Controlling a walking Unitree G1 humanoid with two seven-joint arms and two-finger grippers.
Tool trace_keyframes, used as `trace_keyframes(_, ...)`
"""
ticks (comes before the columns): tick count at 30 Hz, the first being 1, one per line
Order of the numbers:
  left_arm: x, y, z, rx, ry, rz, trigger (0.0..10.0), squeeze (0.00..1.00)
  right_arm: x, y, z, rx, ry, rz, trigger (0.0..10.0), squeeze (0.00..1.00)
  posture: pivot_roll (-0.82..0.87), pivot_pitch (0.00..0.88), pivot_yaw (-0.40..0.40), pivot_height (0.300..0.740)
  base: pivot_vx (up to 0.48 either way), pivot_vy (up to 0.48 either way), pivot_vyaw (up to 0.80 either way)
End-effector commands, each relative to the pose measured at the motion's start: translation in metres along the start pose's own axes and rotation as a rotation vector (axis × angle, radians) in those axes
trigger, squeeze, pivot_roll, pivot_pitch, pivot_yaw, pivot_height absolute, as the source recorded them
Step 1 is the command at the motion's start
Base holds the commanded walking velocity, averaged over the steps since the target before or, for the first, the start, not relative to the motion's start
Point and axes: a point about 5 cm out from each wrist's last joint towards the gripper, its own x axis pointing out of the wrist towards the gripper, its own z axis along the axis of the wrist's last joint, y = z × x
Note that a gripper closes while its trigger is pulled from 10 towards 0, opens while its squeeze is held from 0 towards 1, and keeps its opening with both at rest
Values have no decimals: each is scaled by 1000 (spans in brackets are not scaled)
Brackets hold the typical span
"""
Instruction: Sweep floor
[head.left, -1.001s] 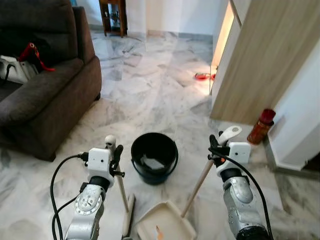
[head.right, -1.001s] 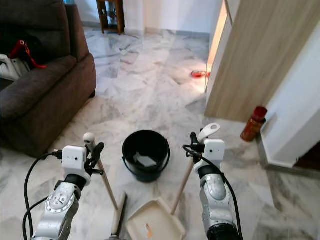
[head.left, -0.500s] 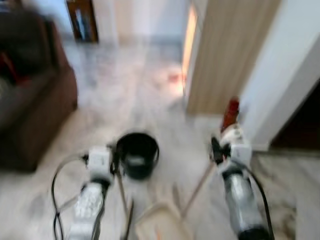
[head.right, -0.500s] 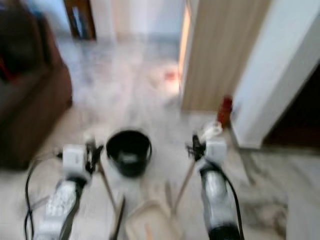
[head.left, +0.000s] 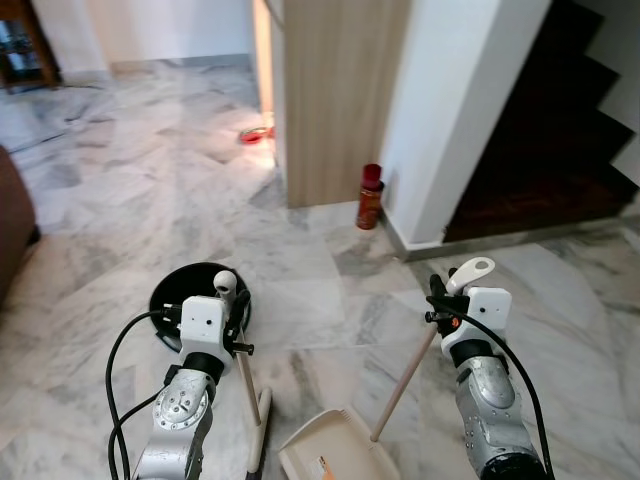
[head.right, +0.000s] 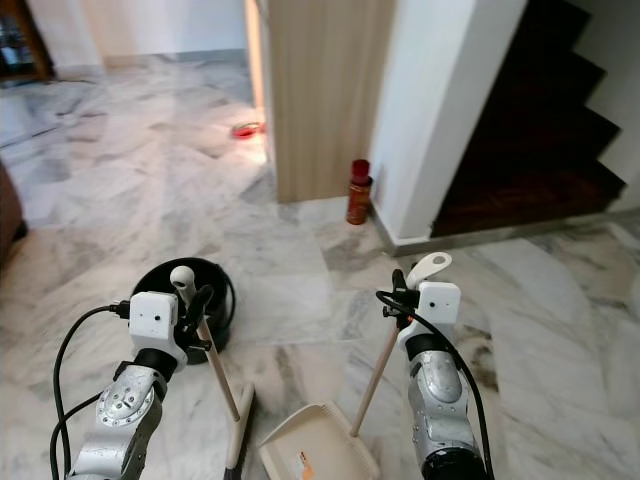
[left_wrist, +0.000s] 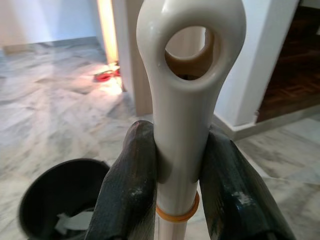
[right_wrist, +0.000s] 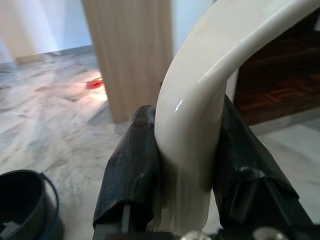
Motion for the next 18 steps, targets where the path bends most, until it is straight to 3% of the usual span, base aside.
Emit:
trace_keyframes(1,4,2,6,14,-26,0,10000,0,6,3,6,8,-16,2,10000,0,31,0,-33,740,0,0,-800)
trace_keyframes(18,4,3,5,15,-21,-4,10000,0,6,-3,5,-22,-5,-36,10000,0,32,0,-26,740,0,0,-800)
